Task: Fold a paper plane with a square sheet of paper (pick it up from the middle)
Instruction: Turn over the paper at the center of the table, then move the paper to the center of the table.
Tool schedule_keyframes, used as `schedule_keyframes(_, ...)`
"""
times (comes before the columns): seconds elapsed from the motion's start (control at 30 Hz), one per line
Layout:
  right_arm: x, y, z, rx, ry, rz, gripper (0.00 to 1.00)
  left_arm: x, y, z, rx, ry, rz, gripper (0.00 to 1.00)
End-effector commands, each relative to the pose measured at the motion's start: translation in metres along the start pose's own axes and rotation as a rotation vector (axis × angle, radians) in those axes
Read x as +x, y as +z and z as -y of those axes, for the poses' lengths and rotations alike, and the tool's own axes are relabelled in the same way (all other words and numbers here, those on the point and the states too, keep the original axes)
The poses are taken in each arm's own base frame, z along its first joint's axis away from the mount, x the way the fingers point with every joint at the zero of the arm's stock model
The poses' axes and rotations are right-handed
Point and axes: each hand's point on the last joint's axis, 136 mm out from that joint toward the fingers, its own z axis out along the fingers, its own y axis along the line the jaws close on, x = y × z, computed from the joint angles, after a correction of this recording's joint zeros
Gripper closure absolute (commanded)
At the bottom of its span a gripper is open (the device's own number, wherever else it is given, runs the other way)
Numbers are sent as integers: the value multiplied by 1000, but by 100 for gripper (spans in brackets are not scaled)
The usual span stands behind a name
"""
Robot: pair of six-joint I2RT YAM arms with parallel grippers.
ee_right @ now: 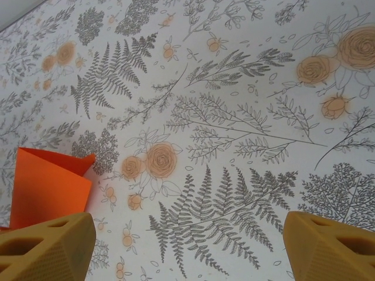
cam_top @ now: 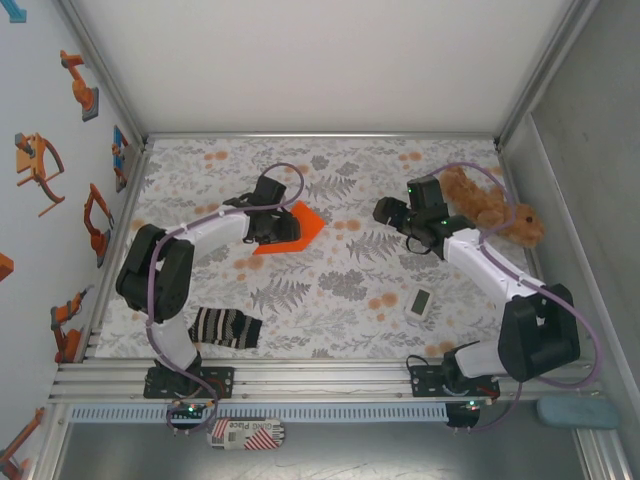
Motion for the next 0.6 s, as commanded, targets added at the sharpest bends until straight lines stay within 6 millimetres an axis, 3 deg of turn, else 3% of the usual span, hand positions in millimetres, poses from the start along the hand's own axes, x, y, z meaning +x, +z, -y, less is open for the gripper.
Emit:
schedule_keyframes(0.0, -2, 4, -4, -25, 18, -1, 18, -17, 8, -2, 2, -34, 39, 43)
schedule_keyframes(0.37, 8, 13, -2, -33, 36, -37, 19, -9, 34, -13, -3, -128, -12, 43)
schedule_keyframes(0.57, 23, 19, -11, -112, 121, -94, 21, 7, 39, 2, 72, -268, -91, 48)
